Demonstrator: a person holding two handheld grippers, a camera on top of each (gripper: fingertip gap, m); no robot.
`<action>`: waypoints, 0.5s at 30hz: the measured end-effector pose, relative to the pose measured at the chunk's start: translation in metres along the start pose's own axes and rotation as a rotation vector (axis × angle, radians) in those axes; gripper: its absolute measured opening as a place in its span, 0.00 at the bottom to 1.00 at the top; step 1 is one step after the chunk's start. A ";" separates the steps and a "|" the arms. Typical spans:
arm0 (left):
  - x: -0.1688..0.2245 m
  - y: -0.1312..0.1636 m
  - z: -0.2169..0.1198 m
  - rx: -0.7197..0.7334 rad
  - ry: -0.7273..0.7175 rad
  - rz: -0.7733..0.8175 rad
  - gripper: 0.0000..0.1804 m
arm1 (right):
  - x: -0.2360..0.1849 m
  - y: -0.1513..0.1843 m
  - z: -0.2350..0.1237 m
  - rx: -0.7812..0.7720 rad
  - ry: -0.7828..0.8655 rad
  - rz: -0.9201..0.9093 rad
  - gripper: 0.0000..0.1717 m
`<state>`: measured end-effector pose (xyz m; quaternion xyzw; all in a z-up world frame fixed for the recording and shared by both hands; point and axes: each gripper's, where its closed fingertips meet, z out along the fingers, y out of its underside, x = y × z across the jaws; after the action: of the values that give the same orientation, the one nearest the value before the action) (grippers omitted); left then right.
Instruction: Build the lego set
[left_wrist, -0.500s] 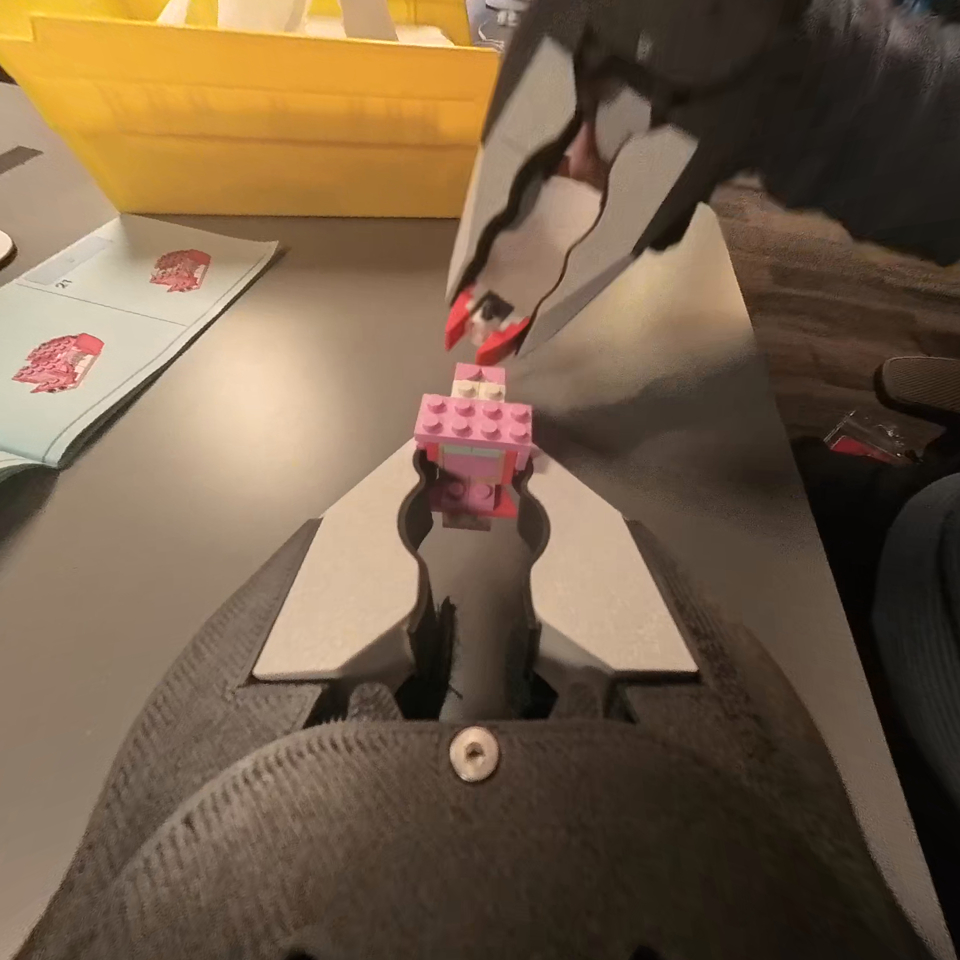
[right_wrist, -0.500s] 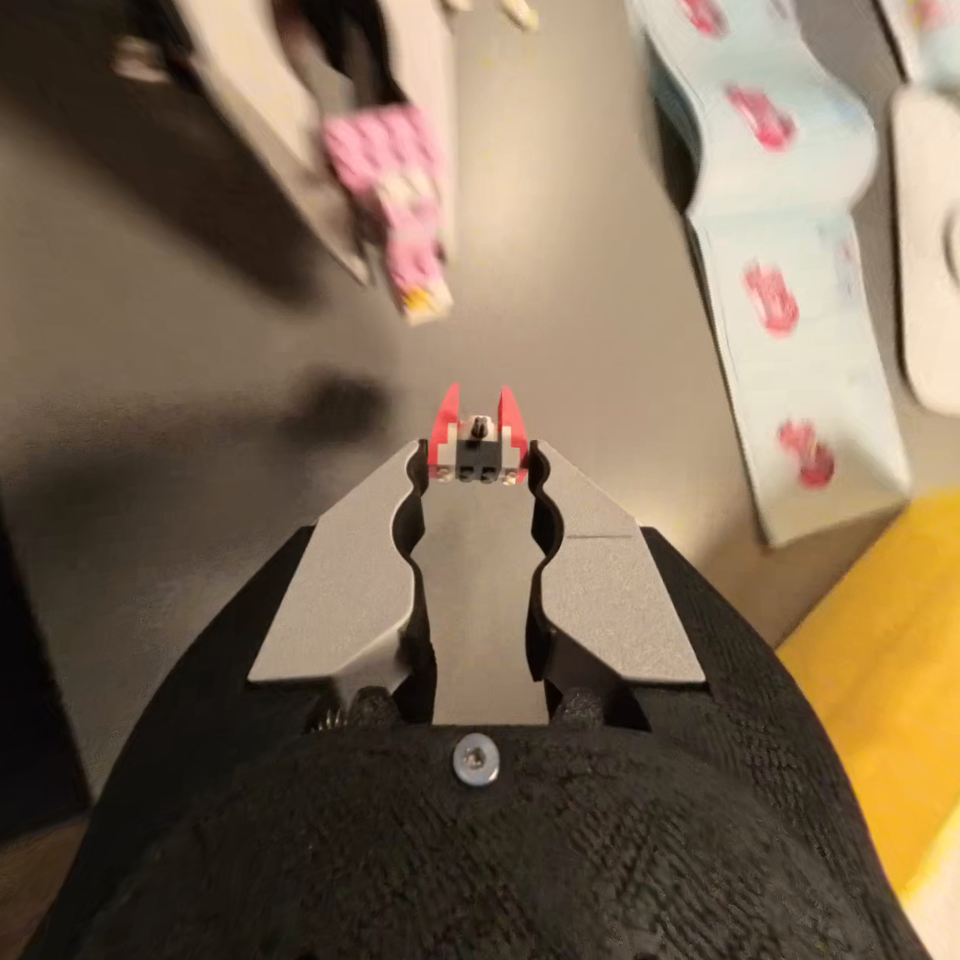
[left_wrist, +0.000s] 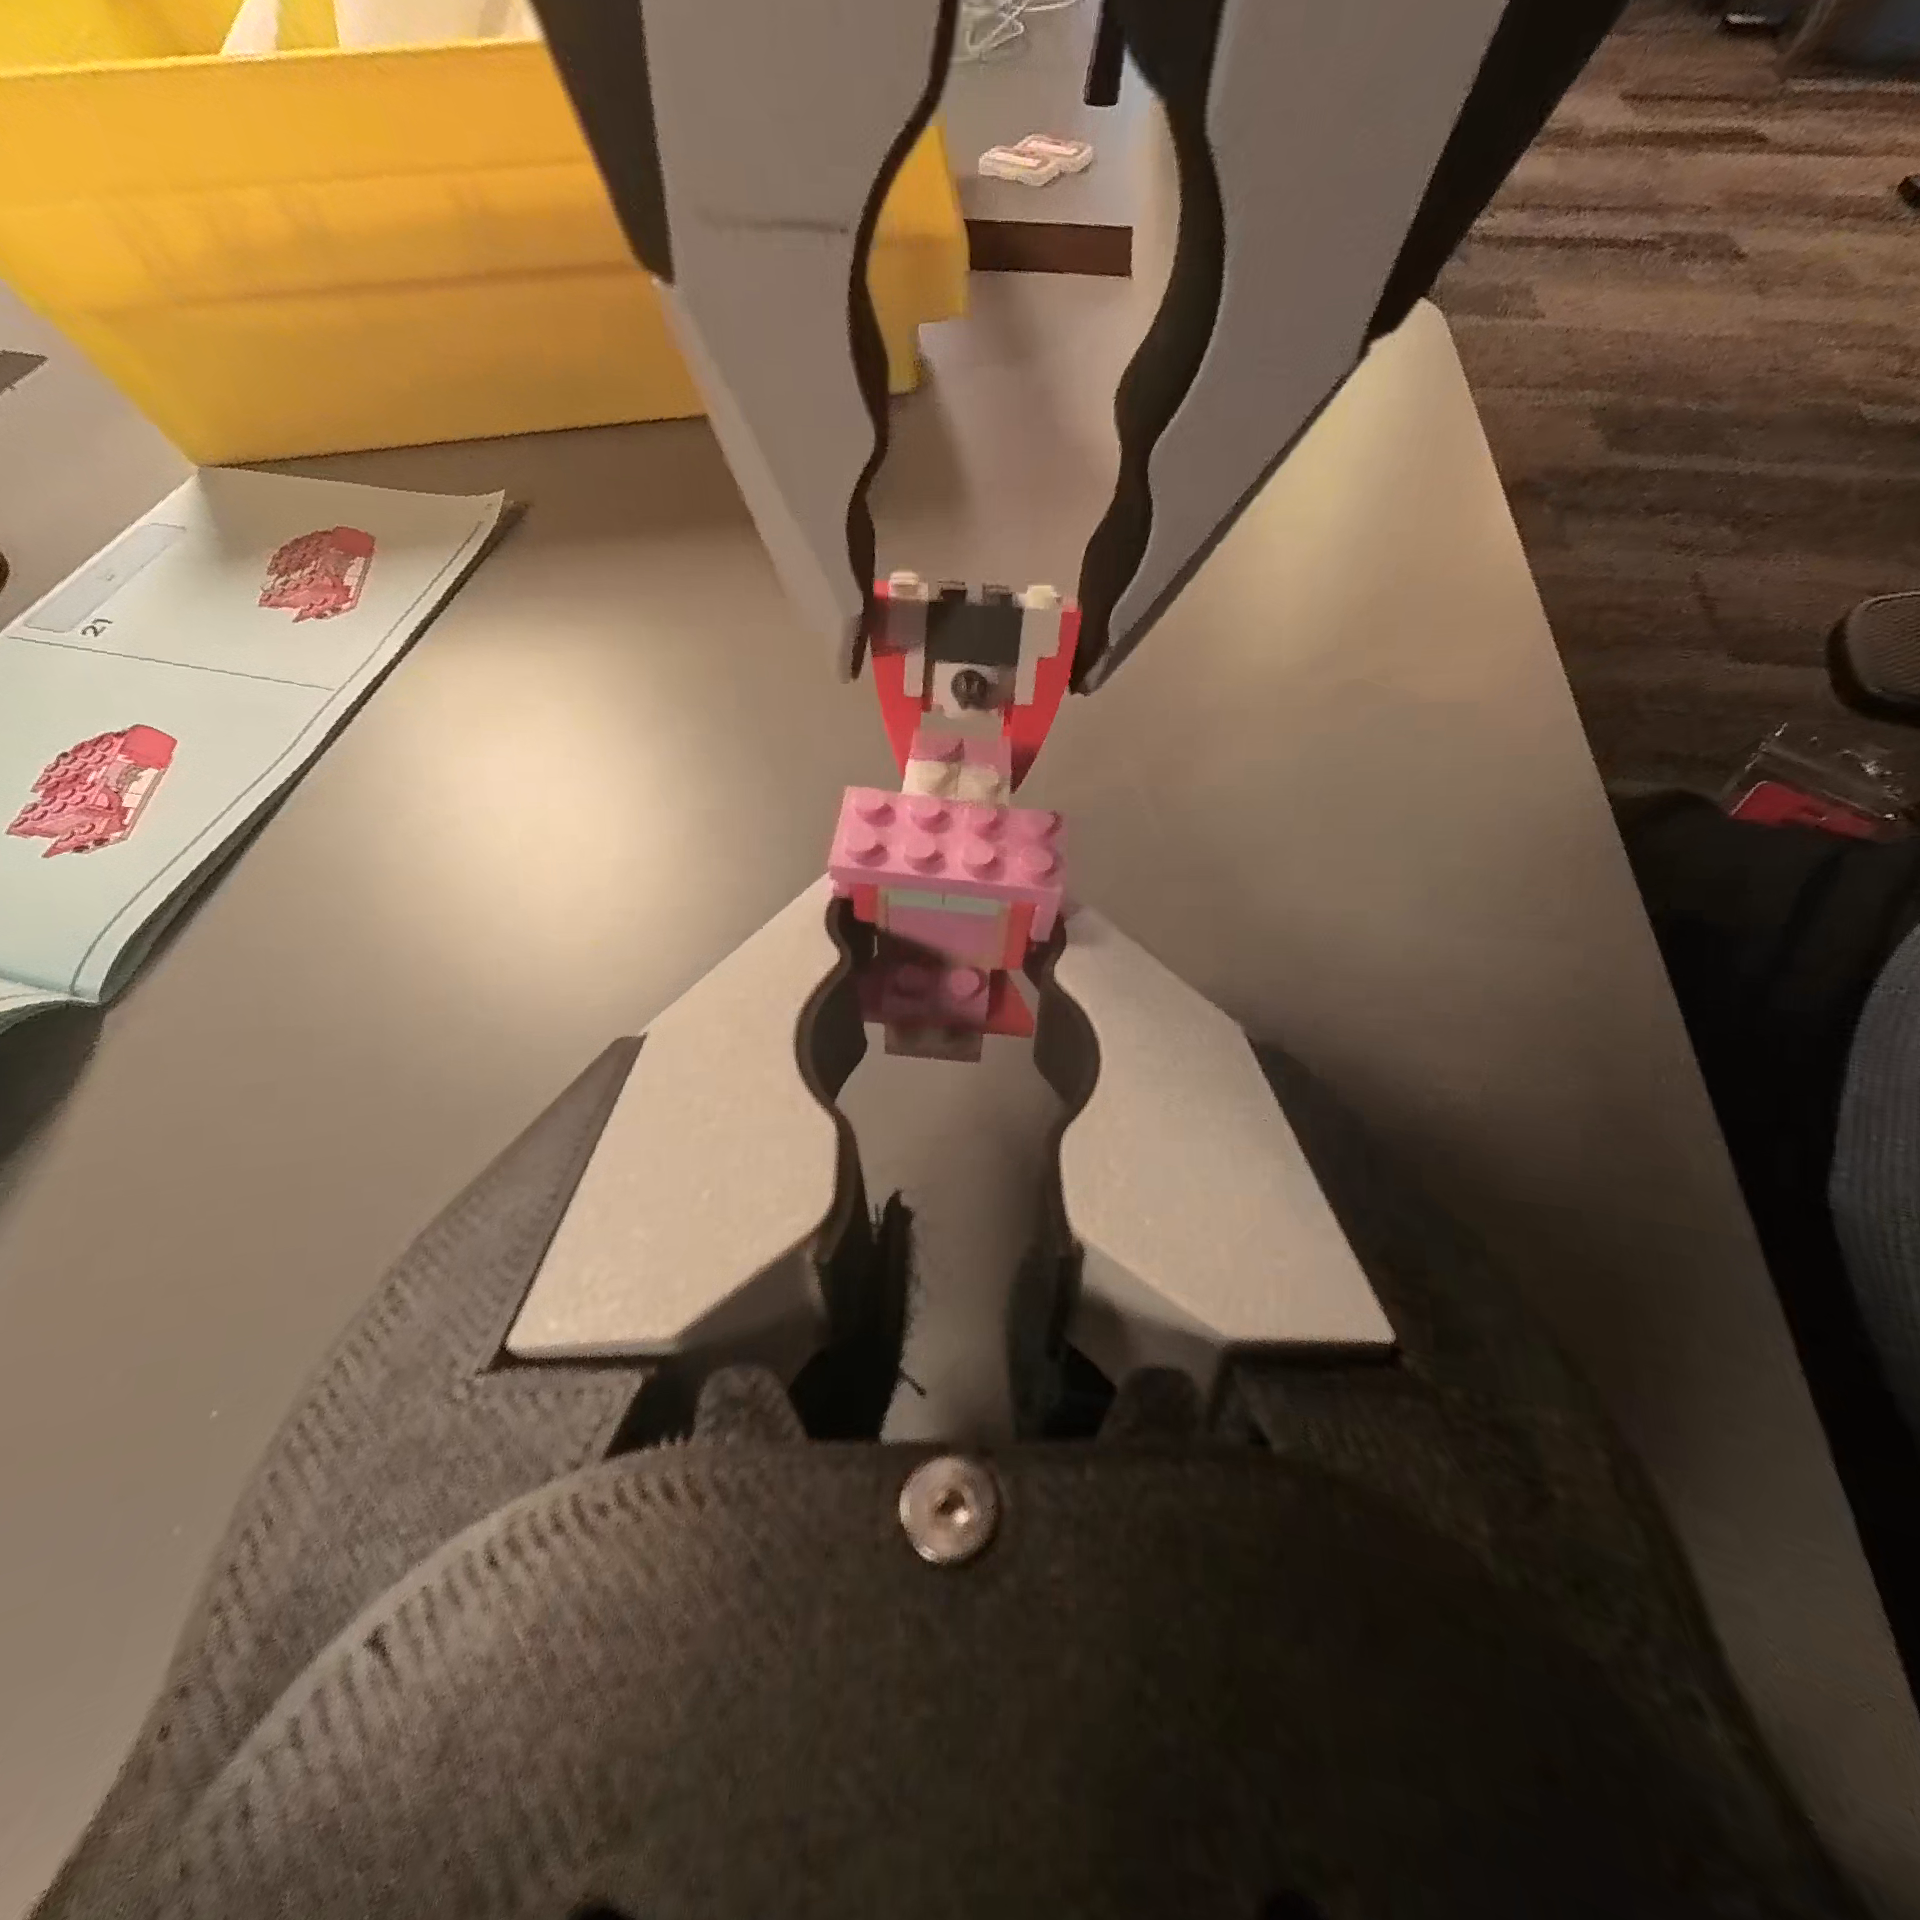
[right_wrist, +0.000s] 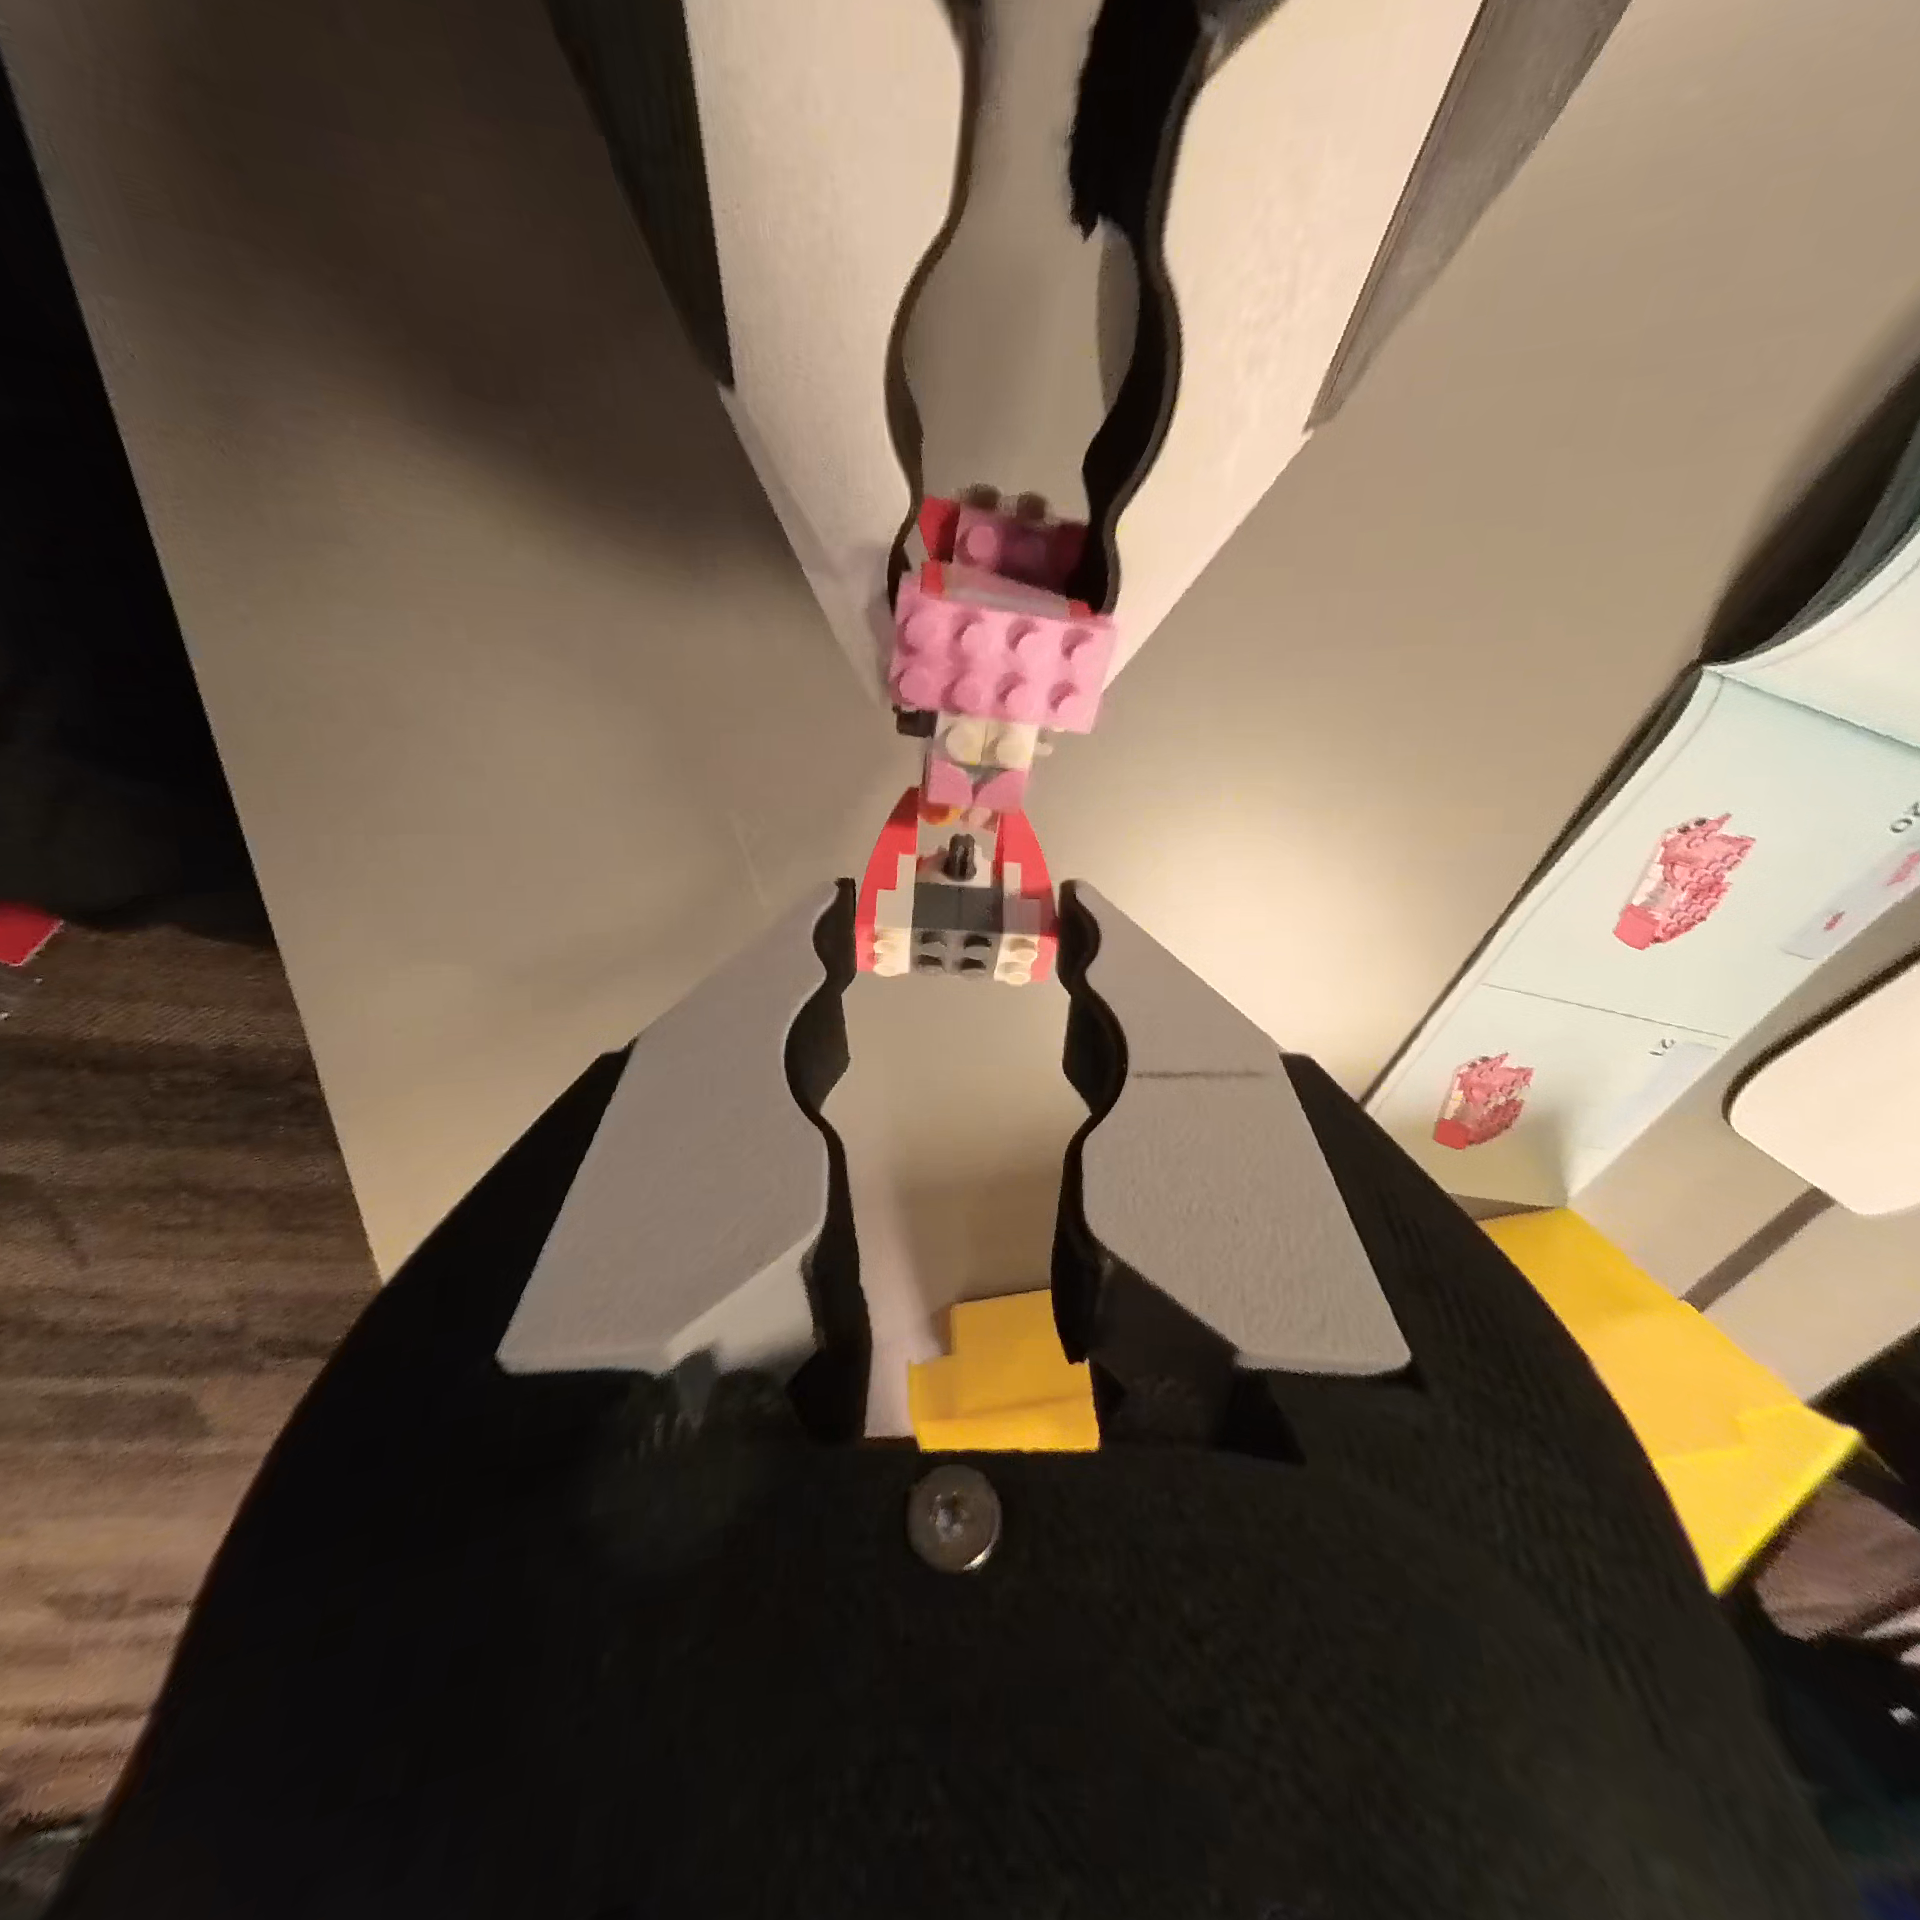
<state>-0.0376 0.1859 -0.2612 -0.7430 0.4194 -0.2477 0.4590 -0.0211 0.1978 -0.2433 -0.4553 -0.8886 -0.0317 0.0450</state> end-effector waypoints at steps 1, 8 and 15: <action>0.001 0.000 0.000 0.001 -0.001 0.004 0.15 | 0.000 -0.003 -0.001 0.005 -0.009 0.000 0.22; 0.003 -0.014 -0.004 0.095 0.032 -0.031 0.15 | -0.001 -0.020 -0.014 0.126 -0.073 0.039 0.21; 0.002 -0.033 -0.017 0.238 0.064 -0.074 0.15 | 0.005 -0.029 -0.047 0.437 -0.101 0.100 0.21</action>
<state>-0.0361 0.1834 -0.2236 -0.6898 0.3737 -0.3361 0.5211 -0.0453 0.1806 -0.1965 -0.4794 -0.8517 0.1866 0.0996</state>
